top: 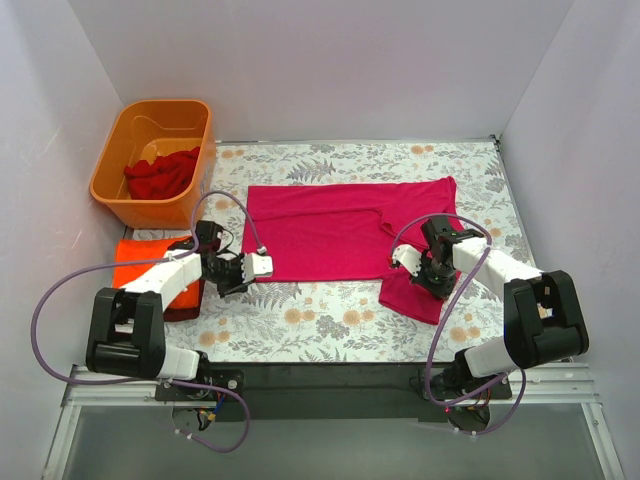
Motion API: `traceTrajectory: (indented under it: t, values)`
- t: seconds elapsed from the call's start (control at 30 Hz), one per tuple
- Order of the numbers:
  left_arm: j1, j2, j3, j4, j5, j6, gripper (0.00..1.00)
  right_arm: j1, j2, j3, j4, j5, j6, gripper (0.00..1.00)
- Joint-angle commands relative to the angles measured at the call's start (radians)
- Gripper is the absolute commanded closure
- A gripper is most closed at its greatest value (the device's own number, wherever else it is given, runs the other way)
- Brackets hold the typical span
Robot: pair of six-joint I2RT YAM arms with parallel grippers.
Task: Fold and stack the t-shirts
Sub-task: Fold the tshirt
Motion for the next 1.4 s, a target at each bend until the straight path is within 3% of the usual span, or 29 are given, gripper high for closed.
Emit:
traceTrajectory:
  t: [0.0, 0.07, 0.2, 0.43, 0.57, 0.7, 0.73, 0.87, 1.17, 1.37]
  values:
    - [-0.003, -0.053, 0.062, -0.050, 0.008, -0.008, 0.93, -0.004, -0.018, 0.033, -0.037, -0.017, 0.008, 0.99]
    - [-0.002, -0.049, 0.063, -0.020, 0.008, -0.014, 0.75, -0.004, -0.014, 0.031, -0.040, -0.017, 0.008, 0.99]
    - [-0.002, 0.012, 0.078, 0.017, 0.005, -0.017, 0.61, -0.004, -0.009, 0.036, -0.043, -0.017, 0.008, 0.99]
    - [0.003, 0.106, 0.119, 0.073, -0.009, 0.004, 0.57, -0.003, -0.014, 0.036, -0.047, -0.017, 0.008, 0.99]
    - [0.004, 0.152, 0.104, 0.077, -0.033, 0.024, 0.62, -0.003, -0.018, 0.031, -0.051, -0.015, 0.008, 0.99]
    - [0.003, 0.148, 0.058, 0.070, -0.049, 0.073, 0.79, -0.003, -0.032, 0.019, -0.057, -0.017, 0.010, 0.99]
    - [0.003, 0.137, 0.041, 0.064, -0.049, 0.085, 0.88, -0.003, -0.043, 0.014, -0.060, -0.029, 0.011, 0.99]
    - [0.004, 0.103, 0.021, 0.037, -0.041, 0.101, 1.00, -0.001, -0.084, 0.005, -0.086, -0.064, 0.024, 0.99]
    - [0.011, 0.005, 0.052, -0.052, 0.010, 0.093, 1.00, -0.001, -0.178, 0.022, -0.156, -0.058, 0.016, 0.99]
    - [0.060, 0.005, 0.148, -0.111, 0.048, 0.073, 1.00, -0.009, -0.175, 0.095, -0.193, -0.046, -0.025, 0.99]
